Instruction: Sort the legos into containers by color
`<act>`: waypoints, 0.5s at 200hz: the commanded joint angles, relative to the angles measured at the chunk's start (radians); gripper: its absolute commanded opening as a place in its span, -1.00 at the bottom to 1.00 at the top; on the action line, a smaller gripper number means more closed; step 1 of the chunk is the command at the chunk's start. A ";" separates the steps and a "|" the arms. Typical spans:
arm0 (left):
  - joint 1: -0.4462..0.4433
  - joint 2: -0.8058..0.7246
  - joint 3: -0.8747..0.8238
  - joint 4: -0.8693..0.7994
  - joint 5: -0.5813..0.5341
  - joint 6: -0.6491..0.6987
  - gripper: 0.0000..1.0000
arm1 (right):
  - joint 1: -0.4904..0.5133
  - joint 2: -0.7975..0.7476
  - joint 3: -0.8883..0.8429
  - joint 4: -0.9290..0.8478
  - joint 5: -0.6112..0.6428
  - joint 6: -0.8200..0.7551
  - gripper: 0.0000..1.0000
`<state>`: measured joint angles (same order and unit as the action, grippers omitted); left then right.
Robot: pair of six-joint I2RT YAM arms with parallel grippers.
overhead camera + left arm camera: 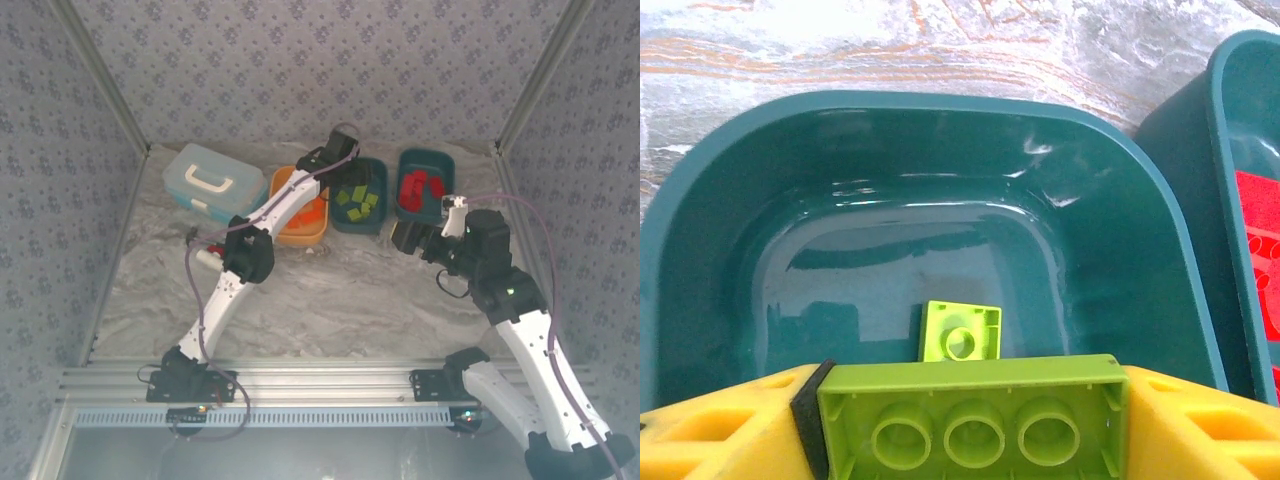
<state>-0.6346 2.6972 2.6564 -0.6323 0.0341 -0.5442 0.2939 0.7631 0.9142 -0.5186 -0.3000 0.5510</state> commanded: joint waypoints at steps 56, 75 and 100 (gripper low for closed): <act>0.006 -0.081 0.031 -0.030 0.035 -0.034 0.58 | -0.005 -0.016 0.003 -0.011 -0.018 0.012 0.74; -0.001 -0.149 0.027 -0.040 0.035 -0.046 0.59 | -0.003 -0.023 0.002 -0.029 -0.007 0.006 0.74; -0.022 -0.307 -0.060 -0.115 -0.014 -0.062 0.62 | -0.003 -0.014 -0.006 -0.075 0.012 0.003 0.73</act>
<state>-0.6369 2.6263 2.6450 -0.6933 0.0555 -0.5804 0.2939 0.7525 0.9123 -0.5343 -0.3027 0.5579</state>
